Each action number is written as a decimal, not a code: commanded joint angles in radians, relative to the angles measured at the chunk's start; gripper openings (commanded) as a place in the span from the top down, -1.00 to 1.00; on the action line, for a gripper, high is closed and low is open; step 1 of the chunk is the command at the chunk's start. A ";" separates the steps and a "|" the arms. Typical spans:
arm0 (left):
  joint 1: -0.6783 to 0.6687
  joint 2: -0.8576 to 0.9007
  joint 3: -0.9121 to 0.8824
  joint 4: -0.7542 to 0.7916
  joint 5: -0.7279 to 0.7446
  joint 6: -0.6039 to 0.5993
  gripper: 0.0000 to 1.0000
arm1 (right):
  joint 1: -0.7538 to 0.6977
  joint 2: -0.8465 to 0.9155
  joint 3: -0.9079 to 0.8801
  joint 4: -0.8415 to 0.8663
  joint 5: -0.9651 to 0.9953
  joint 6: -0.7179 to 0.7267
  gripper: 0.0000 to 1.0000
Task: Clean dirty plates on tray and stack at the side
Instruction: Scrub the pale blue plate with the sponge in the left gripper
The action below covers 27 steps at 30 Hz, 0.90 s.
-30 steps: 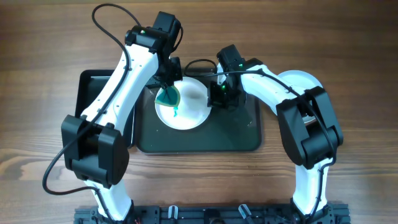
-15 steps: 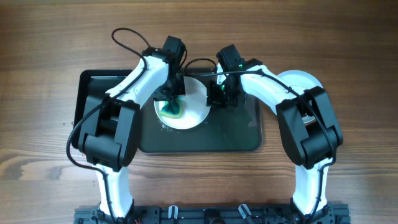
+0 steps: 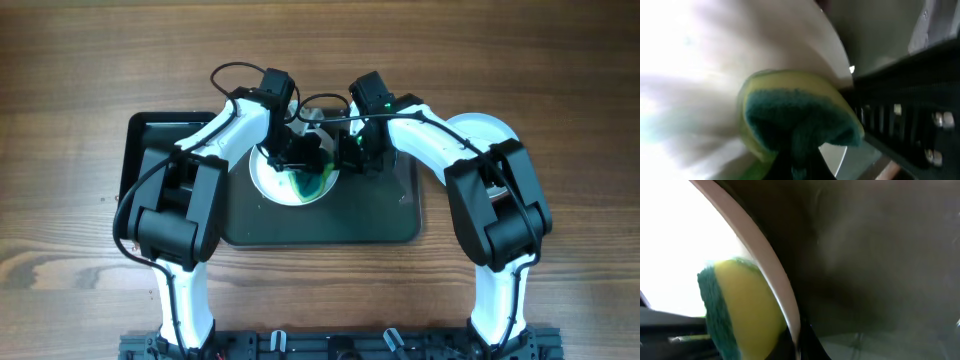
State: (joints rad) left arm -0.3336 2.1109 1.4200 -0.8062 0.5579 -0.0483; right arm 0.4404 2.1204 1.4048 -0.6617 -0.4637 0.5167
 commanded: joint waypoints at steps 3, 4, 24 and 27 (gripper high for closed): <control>0.031 0.019 0.066 -0.034 -0.617 -0.421 0.92 | 0.008 0.017 -0.033 -0.002 0.017 0.006 0.91; 0.031 0.019 0.079 -0.069 -0.700 -0.465 0.92 | 0.008 0.017 -0.033 -0.002 0.017 0.006 0.92; -0.023 0.019 0.100 -0.068 -0.001 0.014 0.92 | 0.008 0.017 -0.033 -0.001 0.017 0.007 0.91; -0.021 0.019 0.100 -0.013 -0.013 0.014 0.92 | 0.008 0.017 -0.033 -0.001 0.017 0.006 0.91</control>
State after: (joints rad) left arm -0.3473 2.1151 1.5269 -0.8631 0.4187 -0.0879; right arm 0.4442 2.1204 1.4021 -0.6575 -0.4706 0.5236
